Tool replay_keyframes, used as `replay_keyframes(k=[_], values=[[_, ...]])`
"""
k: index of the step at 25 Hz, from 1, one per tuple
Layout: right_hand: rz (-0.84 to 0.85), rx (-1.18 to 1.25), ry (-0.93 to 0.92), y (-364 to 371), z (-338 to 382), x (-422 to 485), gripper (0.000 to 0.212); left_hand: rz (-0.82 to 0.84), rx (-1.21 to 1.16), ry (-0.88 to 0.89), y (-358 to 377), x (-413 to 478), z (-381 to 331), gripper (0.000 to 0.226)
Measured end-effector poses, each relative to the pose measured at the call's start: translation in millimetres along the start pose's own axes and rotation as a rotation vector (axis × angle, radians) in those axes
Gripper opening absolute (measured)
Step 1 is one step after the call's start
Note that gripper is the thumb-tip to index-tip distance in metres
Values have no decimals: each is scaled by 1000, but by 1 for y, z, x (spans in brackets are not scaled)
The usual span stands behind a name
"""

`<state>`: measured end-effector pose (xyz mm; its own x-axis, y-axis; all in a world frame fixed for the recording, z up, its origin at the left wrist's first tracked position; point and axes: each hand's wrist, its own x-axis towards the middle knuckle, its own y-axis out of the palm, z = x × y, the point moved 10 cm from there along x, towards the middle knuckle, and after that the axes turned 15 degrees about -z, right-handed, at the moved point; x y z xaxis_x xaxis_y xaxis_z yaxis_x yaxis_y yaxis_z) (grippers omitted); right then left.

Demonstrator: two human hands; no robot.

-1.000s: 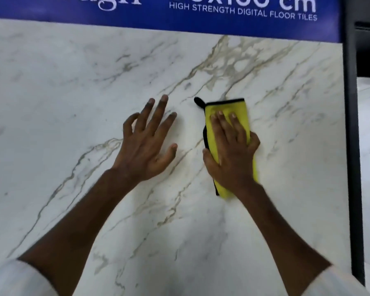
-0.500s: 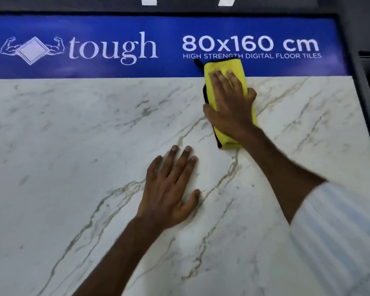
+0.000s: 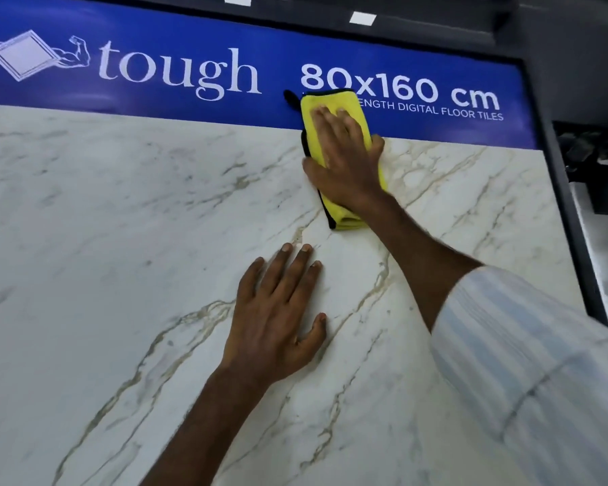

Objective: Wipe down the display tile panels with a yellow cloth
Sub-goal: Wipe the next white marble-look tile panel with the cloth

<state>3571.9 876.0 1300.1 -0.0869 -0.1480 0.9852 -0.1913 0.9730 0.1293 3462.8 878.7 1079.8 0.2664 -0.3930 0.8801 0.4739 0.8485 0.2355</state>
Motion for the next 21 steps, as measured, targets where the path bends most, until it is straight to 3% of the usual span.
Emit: replay_keyframes(k=[3, 5, 8, 10, 13, 16, 21], values=[[-118, -54, -82, -15, 0, -55, 80, 9, -44, 8, 4, 3, -2, 71], [-175, -92, -99, -31, 2, -118, 80, -72, -119, 18, -11, 5, 1, 61], [-144, -115, -182, -43, 18, -211, 81, -126, -141, -61, -41, -26, 18, 54], [-87, -74, -219, -37, 23, -201, 82, -37, -84, -78, -48, -57, 18, 63], [-62, -50, -158, -18, 40, -113, 83, 129, -2, 14, -40, -86, 7, 78], [-85, -73, -99, -12, 38, -93, 82, 161, -2, 12, -39, -89, 11, 79], [-105, -61, -81, -50, 45, -301, 82, 146, 56, 57, -38, -94, 6, 77]])
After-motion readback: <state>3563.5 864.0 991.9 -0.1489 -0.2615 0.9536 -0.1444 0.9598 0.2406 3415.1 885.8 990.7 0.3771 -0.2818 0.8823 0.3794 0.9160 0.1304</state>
